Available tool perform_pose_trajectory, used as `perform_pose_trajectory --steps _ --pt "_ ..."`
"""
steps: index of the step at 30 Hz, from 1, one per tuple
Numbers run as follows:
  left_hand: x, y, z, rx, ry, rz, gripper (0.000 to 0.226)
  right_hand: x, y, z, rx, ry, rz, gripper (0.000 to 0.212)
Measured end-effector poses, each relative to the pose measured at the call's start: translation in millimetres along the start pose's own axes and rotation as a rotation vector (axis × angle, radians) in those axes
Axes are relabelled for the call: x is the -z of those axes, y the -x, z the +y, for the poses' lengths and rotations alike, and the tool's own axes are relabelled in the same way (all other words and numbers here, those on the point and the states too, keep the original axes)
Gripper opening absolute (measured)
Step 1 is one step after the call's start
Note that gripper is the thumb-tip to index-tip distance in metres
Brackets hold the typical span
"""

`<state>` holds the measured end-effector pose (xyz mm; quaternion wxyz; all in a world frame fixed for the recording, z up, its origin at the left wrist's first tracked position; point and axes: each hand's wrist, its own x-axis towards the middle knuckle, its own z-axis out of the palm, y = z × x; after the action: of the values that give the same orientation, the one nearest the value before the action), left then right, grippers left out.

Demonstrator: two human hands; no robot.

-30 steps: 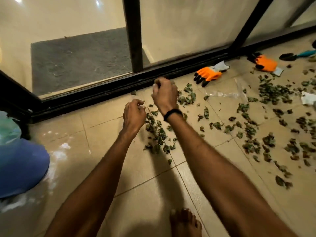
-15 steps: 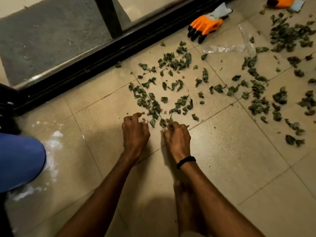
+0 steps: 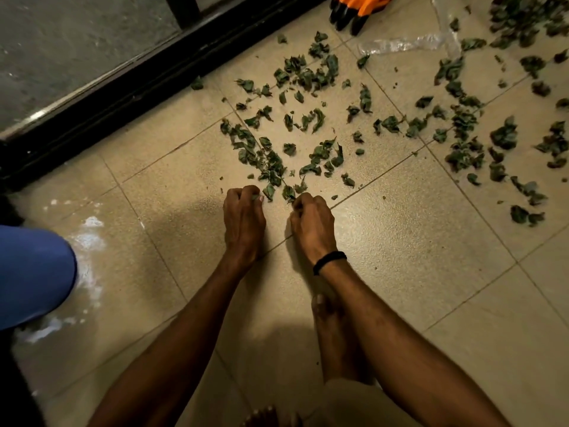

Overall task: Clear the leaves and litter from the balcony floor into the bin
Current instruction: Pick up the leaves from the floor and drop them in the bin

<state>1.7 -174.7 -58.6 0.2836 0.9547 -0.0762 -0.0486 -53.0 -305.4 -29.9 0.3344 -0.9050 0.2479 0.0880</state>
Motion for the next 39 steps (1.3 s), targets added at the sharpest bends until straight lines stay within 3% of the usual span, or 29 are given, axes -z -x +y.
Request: perform_pose_trajectory --steps 5,6,10,11,15,20,22,24,27,30,32,35,37,39 --pt "3.8 -7.9 0.3 0.047 0.182 0.034 0.024 8.1 -13.6 -1.4 -0.055 -0.067 0.104 0.022" --pt "7.3 -9.0 3.2 0.119 0.308 0.035 0.025 8.5 -18.2 -3.0 -0.075 -0.103 0.099 0.023" --pt "29.1 -16.5 22.7 0.767 1.148 -0.005 0.03 2.9 -31.2 -6.6 -0.014 -0.075 0.048 0.038" --pt "34.0 -17.6 23.9 0.854 1.299 -0.036 0.027 0.5 -33.6 -6.0 -0.008 -0.05 0.046 0.038" --pt "44.8 -18.2 22.2 0.864 1.535 -0.167 0.017 2.2 -36.3 -3.7 0.025 0.032 0.085 0.02" --pt "33.9 -26.7 20.3 0.725 1.147 -0.158 0.017 6.8 -32.1 -5.1 -0.01 -0.201 0.149 0.014" --pt "31.5 -28.5 23.9 0.712 1.137 -0.18 0.02 11.6 -33.1 -5.7 -0.095 -0.346 0.122 0.011" --pt "34.8 -28.8 30.6 0.732 1.268 -0.252 0.022 18.0 -35.1 -8.1 -0.261 -0.684 0.048 0.017" --pt "37.6 -28.9 35.5 0.723 1.42 -0.332 0.016 31.6 -35.1 -13.5 -0.426 -1.418 -0.128 0.03" --pt "28.7 -29.8 30.3 0.687 1.279 -0.287 0.016 40.2 -36.2 -11.4 -0.421 -1.643 -0.163 0.019" --pt "19.2 -29.8 24.8 0.569 0.999 -0.2 0.024 39.9 -40.0 -7.6 -0.415 -1.49 -0.058 0.009" --pt "6.7 -24.1 22.9 0.247 0.425 -0.062 0.023 36.2 -50.6 -0.7 -0.353 -0.817 0.129 0.003" --pt "0.5 -20.1 25.9 0.102 0.194 -0.043 0.037 31.0 -56.6 3.6 -0.27 -0.433 0.197 0.01" --pt "-8.6 -20.1 27.5 0.015 -0.006 -0.062 0.055 24.8 -60.5 5.1 -0.15 -0.258 0.215 0.025"
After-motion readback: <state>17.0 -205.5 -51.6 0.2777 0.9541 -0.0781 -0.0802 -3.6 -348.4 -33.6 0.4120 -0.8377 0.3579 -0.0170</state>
